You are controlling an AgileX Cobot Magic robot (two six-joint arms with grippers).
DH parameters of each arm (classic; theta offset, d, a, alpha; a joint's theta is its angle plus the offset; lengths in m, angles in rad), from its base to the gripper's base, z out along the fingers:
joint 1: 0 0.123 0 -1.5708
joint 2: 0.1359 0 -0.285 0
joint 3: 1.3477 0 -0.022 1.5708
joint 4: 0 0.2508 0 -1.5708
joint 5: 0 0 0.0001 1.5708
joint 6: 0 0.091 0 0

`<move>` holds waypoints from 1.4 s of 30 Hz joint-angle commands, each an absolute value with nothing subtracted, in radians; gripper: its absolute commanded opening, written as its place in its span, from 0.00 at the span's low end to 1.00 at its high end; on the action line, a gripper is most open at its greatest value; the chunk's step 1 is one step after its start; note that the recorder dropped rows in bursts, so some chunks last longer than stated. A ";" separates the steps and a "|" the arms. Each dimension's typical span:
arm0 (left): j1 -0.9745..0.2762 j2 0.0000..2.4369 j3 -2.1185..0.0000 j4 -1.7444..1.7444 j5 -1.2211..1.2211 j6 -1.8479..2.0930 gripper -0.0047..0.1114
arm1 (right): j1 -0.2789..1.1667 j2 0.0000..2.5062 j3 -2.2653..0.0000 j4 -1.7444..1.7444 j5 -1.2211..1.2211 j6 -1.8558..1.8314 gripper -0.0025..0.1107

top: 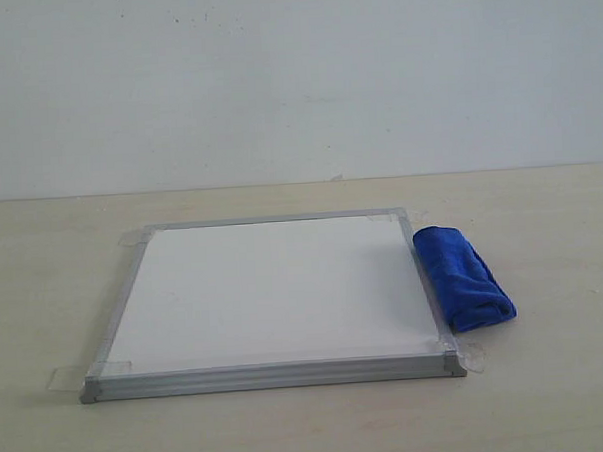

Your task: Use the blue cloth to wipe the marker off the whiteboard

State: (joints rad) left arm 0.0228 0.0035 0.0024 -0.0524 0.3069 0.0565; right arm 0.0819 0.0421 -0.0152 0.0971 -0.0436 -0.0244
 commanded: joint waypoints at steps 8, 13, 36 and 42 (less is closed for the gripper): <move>0.026 0.000 0.000 -0.054 0.296 0.061 0.07 | 0.083 0.003 0.000 0.095 0.174 -0.041 0.03; 0.026 0.000 0.000 -0.054 0.296 0.061 0.07 | 0.083 0.000 0.000 0.083 0.281 0.020 0.03; 0.026 0.000 0.000 -0.054 0.296 0.061 0.07 | 0.083 0.000 0.000 0.012 0.338 0.027 0.03; 0.026 0.000 0.000 -0.054 0.296 0.061 0.07 | 0.083 0.000 0.000 0.012 0.338 0.027 0.03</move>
